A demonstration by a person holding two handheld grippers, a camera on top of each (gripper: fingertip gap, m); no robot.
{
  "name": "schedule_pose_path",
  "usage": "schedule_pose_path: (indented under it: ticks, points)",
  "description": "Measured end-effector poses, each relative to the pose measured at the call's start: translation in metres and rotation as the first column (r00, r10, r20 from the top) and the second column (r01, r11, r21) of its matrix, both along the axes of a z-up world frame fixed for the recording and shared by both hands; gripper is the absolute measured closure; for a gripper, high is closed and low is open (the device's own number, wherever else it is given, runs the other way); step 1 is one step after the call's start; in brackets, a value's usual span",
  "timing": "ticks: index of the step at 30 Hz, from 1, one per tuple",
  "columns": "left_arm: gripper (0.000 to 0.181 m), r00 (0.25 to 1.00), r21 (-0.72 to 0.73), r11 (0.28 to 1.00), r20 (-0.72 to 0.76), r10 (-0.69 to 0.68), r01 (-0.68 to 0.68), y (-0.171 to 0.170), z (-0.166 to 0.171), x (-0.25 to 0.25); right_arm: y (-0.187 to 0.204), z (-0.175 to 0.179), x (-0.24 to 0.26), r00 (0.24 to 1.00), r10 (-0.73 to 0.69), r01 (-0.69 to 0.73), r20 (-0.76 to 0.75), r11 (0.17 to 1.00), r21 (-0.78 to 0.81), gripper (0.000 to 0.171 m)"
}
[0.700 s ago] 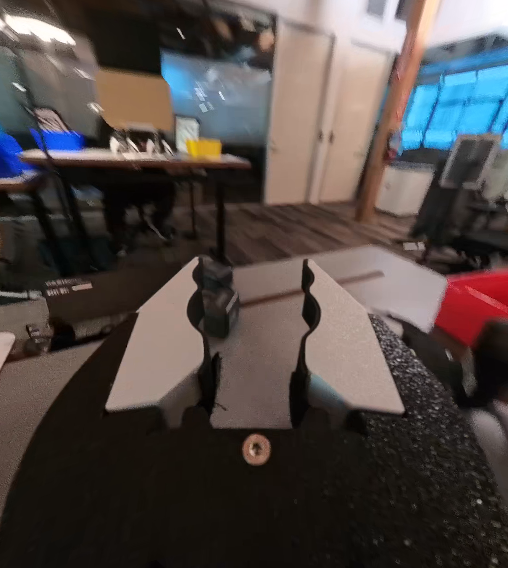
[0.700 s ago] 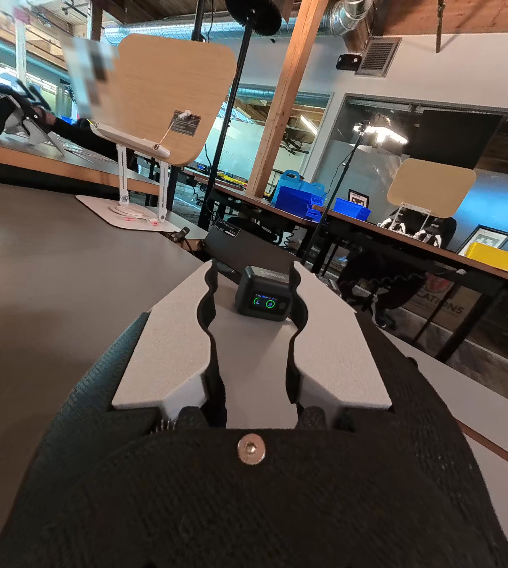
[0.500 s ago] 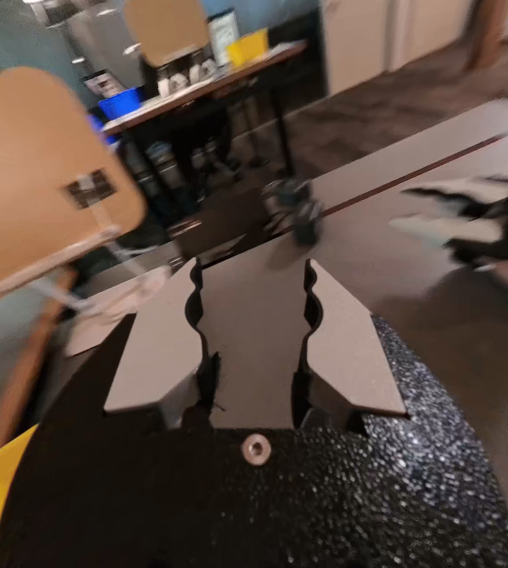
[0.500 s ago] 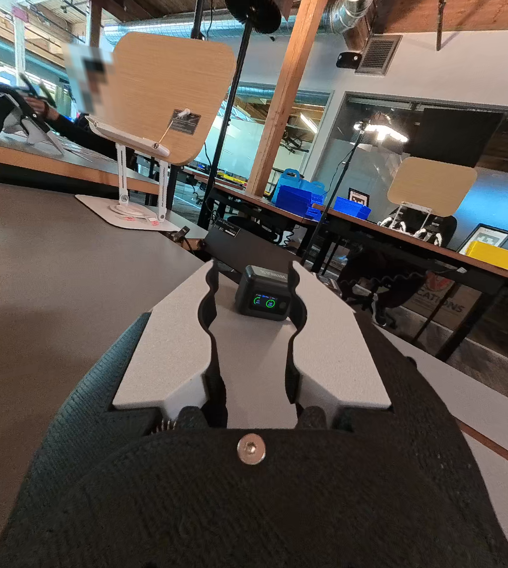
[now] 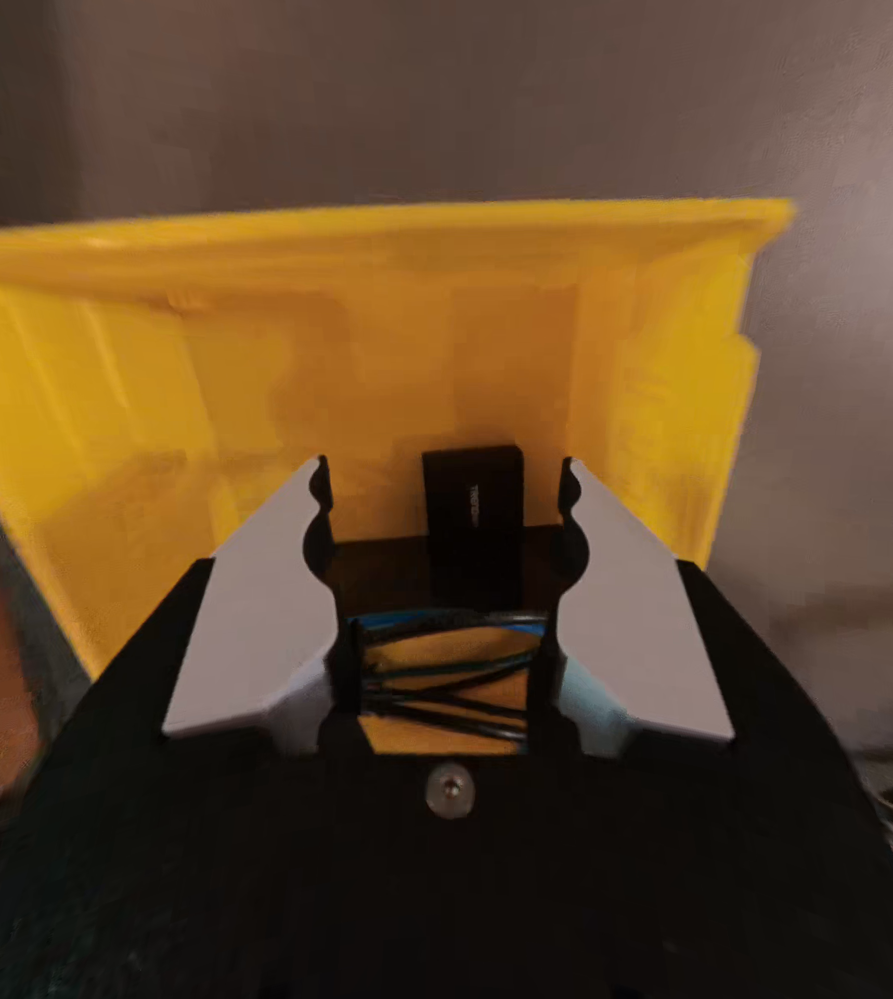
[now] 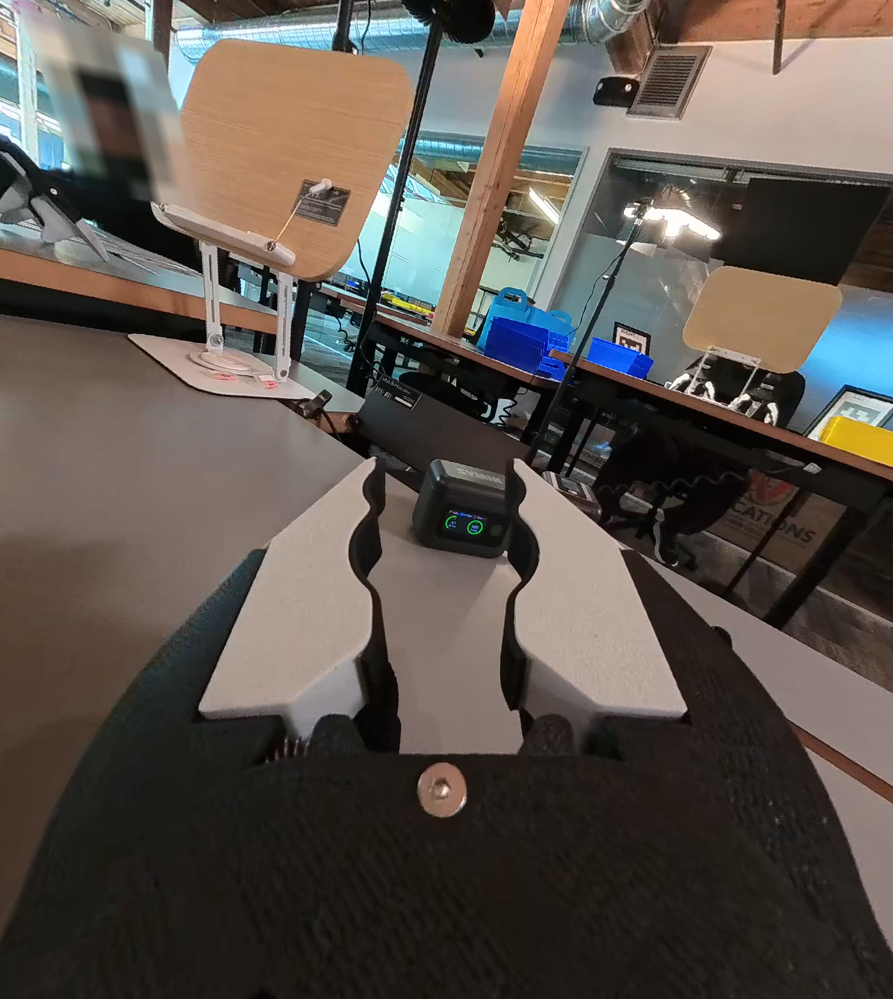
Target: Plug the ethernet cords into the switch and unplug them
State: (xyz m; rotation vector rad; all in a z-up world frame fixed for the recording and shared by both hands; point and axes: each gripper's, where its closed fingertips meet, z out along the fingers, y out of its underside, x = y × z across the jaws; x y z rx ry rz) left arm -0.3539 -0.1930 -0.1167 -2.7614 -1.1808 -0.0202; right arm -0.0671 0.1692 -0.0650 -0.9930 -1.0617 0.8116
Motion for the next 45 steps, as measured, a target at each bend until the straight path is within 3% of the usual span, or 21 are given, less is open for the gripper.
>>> schedule_pose_path:
  ticks: [1, 3, 6, 12, 15, 18, 21, 25, 29, 34, 38, 41, 45]
  points:
    - [0.096, 0.997, -0.037, 0.999, 0.068, 0.025, -0.023, -0.003, -0.012, 0.005, 0.0, 0.0, 0.0, 1.0, 0.001, -0.001, 0.001, 1.0, 0.0, 0.128]
    - [0.09, 0.983, -0.119, 0.992, 0.174, 0.055, -0.034, -0.011, -0.03, 0.017, 0.0, -0.001, -0.001, 1.0, 0.002, -0.002, 0.004, 1.0, -0.001, 0.128]
    - [0.086, 0.976, -0.229, 0.973, 0.207, 0.063, -0.014, -0.024, -0.047, 0.021, 0.0, -0.001, -0.002, 1.0, 0.005, -0.005, 0.007, 1.0, -0.004, 0.128]
    - [0.092, 0.946, -0.191, 0.982, 0.317, 0.071, -0.01, -0.008, -0.062, 0.043, -0.001, -0.002, -0.004, 1.0, 0.01, -0.01, 0.012, 1.0, -0.007, 0.128]
    - [0.101, 0.962, -0.306, 0.951, 0.269, 0.047, 0.039, -0.023, -0.069, 0.042, -0.001, -0.002, -0.005, 1.0, 0.01, -0.01, 0.016, 1.0, -0.005, 0.128]
    - [0.124, 0.971, -0.318, 0.945, 0.239, -0.004, 0.082, -0.022, -0.069, 0.038, -0.001, -0.002, -0.005, 1.0, 0.01, -0.01, 0.015, 1.0, -0.006, 0.128]
    - [0.123, 0.971, -0.323, 0.939, 0.235, -0.036, 0.113, -0.024, -0.069, 0.035, -0.001, -0.002, -0.005, 1.0, 0.009, -0.008, 0.016, 1.0, -0.008, 0.128]
    - [0.124, 0.991, -0.35, 0.931, 0.121, -0.064, 0.103, -0.037, -0.06, 0.007, -0.001, -0.002, -0.006, 1.0, 0.008, -0.008, 0.015, 1.0, -0.007, 0.128]
    - [0.124, 1.0, -0.199, 0.98, 0.019, -0.024, 0.028, -0.033, -0.033, -0.014, -0.001, -0.002, -0.006, 1.0, 0.007, -0.007, 0.014, 1.0, -0.007, 0.129]
    - [0.125, 0.991, 0.154, 0.987, -0.131, -0.02, 0.04, 0.006, 0.04, -0.013, 0.0, -0.001, -0.007, 1.0, 0.003, -0.003, 0.009, 1.0, -0.013, 0.129]
    - [0.125, 0.971, 0.34, 0.916, -0.177, -0.162, 0.214, 0.066, 0.088, 0.035, 0.001, 0.0, -0.008, 1.0, -0.002, 0.002, 0.002, 1.0, -0.016, 0.129]
    - [0.125, 0.916, 0.306, 0.864, -0.169, -0.364, 0.4, 0.116, 0.083, 0.09, 0.001, 0.0, -0.008, 1.0, -0.004, 0.005, 0.001, 1.0, -0.012, 0.129]
    - [0.124, 0.829, 0.183, 0.808, -0.103, -0.55, 0.559, 0.166, 0.036, 0.139, 0.0, 0.0, -0.007, 1.0, -0.003, 0.003, 0.001, 1.0, -0.008, 0.129]
